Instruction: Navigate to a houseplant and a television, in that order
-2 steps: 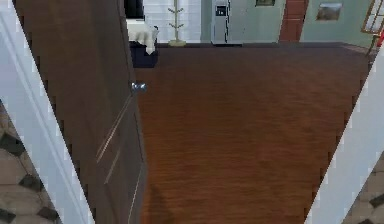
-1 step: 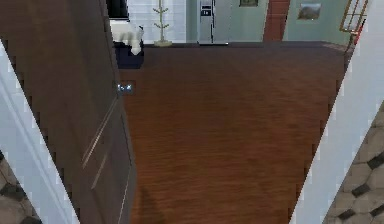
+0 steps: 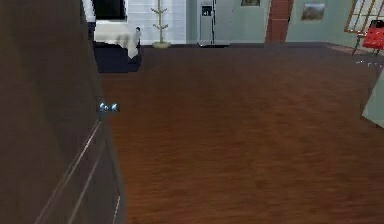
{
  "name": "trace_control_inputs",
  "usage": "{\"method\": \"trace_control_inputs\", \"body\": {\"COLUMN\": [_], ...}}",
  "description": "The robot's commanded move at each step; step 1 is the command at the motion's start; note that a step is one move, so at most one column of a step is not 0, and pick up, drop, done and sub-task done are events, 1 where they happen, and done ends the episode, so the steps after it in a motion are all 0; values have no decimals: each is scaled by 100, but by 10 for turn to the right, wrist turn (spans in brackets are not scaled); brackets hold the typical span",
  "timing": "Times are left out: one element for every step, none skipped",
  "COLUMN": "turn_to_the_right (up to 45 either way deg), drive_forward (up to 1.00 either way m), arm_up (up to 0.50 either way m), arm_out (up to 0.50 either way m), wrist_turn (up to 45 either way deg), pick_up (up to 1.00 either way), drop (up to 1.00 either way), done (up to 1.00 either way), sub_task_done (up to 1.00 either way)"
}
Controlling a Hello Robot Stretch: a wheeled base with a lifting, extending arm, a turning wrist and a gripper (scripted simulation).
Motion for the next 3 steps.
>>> {"method": "trace_control_inputs", "body": {"turn_to_the_right": [-60, 0, 0], "drive_forward": [0, 100, 30], "arm_up": [0, 0, 0], "arm_out": [0, 0, 0], "wrist_turn": [0, 0, 0], "pick_up": [0, 0, 0], "drop": [0, 0, 0], "done": [0, 0, 0], "sub_task_done": [0, 0, 0]}}
